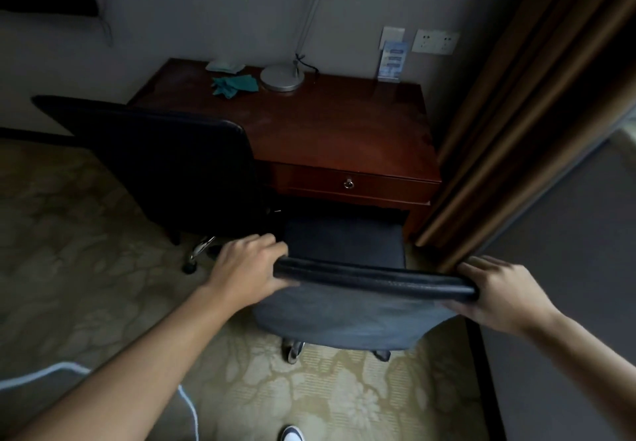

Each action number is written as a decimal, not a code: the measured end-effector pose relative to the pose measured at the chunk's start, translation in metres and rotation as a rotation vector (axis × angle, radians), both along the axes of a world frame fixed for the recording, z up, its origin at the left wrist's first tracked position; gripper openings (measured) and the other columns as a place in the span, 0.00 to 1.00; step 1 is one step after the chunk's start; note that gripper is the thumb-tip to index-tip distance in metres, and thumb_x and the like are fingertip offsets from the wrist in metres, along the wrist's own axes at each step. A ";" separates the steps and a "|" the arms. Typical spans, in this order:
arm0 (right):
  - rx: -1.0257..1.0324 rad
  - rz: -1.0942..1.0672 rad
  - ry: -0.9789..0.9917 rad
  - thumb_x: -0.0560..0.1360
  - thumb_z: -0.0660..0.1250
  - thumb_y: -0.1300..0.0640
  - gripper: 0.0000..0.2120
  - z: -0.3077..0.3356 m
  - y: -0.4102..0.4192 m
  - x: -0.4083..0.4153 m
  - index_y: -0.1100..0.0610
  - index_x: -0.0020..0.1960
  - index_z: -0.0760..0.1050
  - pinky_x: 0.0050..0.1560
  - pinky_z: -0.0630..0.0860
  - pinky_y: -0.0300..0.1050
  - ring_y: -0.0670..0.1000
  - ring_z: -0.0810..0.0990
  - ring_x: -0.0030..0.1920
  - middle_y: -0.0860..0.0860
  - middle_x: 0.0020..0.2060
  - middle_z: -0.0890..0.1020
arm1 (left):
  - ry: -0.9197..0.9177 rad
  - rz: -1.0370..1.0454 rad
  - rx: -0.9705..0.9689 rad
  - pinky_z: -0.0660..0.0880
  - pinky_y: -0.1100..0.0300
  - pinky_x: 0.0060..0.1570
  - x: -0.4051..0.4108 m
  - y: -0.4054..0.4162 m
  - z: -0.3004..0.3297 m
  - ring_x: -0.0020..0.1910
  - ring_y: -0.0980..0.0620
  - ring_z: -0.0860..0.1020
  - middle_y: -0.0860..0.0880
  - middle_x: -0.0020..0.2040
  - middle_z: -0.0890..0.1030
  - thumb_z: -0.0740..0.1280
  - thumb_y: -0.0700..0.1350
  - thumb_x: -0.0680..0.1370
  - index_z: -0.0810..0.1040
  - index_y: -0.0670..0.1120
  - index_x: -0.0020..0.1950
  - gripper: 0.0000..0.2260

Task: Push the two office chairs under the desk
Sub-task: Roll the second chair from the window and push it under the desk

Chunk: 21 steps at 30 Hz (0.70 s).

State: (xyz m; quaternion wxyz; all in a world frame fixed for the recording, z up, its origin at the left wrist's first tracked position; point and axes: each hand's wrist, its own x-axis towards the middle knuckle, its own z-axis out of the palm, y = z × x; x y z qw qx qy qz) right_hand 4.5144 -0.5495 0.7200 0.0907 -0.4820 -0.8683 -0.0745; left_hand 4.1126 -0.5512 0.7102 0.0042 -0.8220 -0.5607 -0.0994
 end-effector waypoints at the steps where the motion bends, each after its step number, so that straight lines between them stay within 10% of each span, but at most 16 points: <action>1: 0.007 0.003 -0.046 0.63 0.71 0.34 0.21 0.000 -0.002 -0.008 0.52 0.36 0.75 0.26 0.74 0.44 0.53 0.81 0.34 0.47 0.32 0.78 | 0.004 0.009 -0.015 0.78 0.54 0.35 0.006 -0.004 0.001 0.38 0.47 0.80 0.50 0.38 0.79 0.75 0.64 0.64 0.81 0.49 0.42 0.20; 21: 0.150 0.173 0.043 0.67 0.74 0.40 0.19 -0.003 0.083 -0.012 0.55 0.36 0.75 0.22 0.70 0.44 0.53 0.78 0.27 0.48 0.28 0.76 | -0.021 -0.041 0.014 0.75 0.55 0.36 0.005 0.076 0.007 0.41 0.49 0.81 0.55 0.41 0.79 0.75 0.63 0.65 0.81 0.51 0.50 0.21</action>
